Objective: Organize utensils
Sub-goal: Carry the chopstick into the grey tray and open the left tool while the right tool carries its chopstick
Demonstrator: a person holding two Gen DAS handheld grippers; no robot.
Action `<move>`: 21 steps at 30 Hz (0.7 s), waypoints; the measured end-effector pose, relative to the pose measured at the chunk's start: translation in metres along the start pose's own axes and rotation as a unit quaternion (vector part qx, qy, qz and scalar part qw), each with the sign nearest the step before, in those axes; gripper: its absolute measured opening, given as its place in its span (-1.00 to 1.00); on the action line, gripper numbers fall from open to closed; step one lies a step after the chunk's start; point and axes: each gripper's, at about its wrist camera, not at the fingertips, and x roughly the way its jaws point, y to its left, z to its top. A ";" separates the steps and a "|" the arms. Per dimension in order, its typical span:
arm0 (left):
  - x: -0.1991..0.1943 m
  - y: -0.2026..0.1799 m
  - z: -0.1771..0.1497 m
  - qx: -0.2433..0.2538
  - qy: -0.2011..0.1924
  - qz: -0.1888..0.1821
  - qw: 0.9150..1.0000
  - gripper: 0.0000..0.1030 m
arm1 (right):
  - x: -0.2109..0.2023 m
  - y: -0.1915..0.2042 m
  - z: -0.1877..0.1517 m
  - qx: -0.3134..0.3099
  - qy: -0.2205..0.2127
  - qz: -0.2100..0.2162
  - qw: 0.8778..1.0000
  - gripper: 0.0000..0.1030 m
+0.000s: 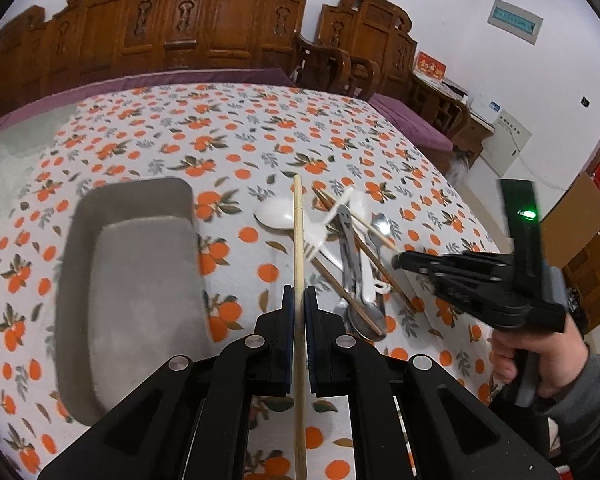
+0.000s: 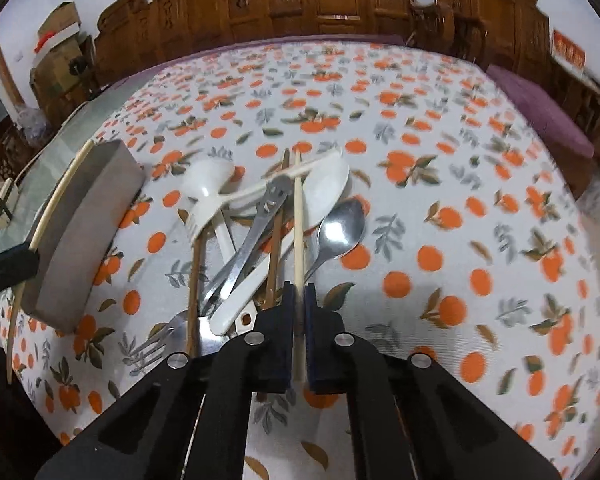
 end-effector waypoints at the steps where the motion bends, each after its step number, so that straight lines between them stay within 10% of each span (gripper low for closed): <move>1: -0.002 0.001 0.002 -0.001 -0.002 0.001 1.000 -0.92 | -0.009 0.001 0.001 -0.007 -0.009 -0.009 1.000 -0.89; 21: -0.017 0.075 0.025 -0.034 -0.007 0.052 0.998 -0.92 | -0.071 0.046 0.019 -0.046 -0.079 0.014 0.996 -0.89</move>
